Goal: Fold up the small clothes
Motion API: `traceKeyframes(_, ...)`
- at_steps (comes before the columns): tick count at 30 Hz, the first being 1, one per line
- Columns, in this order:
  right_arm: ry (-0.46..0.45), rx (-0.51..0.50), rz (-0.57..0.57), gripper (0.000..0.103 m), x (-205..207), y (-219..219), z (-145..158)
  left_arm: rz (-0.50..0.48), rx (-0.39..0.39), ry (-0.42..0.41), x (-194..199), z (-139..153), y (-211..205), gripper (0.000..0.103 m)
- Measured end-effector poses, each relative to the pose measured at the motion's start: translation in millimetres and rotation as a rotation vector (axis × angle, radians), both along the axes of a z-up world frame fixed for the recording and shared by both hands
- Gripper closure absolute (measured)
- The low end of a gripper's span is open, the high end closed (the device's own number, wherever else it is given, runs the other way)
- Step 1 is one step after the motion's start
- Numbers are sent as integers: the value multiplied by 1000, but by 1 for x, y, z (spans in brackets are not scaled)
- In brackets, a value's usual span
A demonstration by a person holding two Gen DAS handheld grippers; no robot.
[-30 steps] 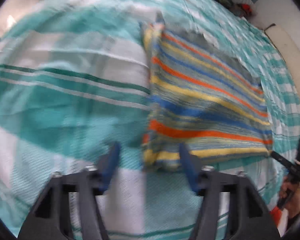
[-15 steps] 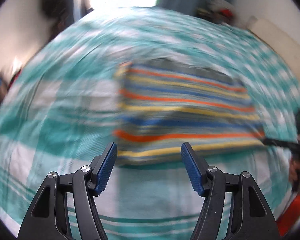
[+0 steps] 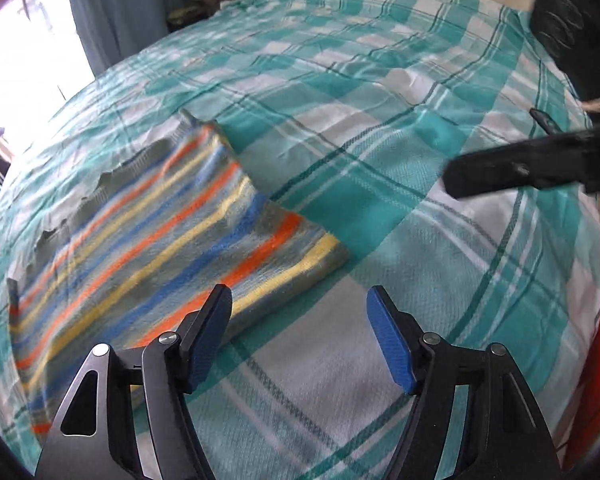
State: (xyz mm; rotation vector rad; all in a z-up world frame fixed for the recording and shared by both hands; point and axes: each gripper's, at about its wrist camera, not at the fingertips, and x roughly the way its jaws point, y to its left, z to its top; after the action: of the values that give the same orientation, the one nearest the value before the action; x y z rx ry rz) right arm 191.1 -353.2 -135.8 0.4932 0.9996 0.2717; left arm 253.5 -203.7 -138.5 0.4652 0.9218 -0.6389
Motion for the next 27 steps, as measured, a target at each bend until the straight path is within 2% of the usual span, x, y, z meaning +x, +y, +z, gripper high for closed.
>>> traceKeyframes(5, 32, 20, -29, 51, -3, -16, -16, -33, 22, -1, -1, -10, -4, 30)
traceKeyframes(8, 34, 30, -48, 50, -6, -26, -18, -18, 23, 1, -2, -14, -8, 30)
traceKeyframes(14, 33, 41, -57, 48, -17, -37, -18, 38, -33, -3, 2, -11, -3, 30)
traceKeyframes(18, 33, 29, -59, 48, -12, -46, -17, -11, 12, -28, 3, -19, -22, 30)
traceKeyframes(21, 17, 35, -47, 48, 7, -51, -7, -37, 49, -48, 8, -29, -39, 32)
traceKeyframes(22, 7, 43, -40, 48, 16, -52, -1, -38, 59, -55, 10, -32, -43, 37)
traceKeyframes(24, 0, 49, -9, 47, 37, -50, 8, -10, 72, -44, 19, -36, -47, 66)
traceKeyframes(25, 1, 50, 16, 45, 51, -46, 12, 14, 69, -30, 23, -37, -46, 93)
traceKeyframes(27, 3, 58, 72, 42, 82, -33, 15, 71, 17, 2, 29, -34, -40, 93)
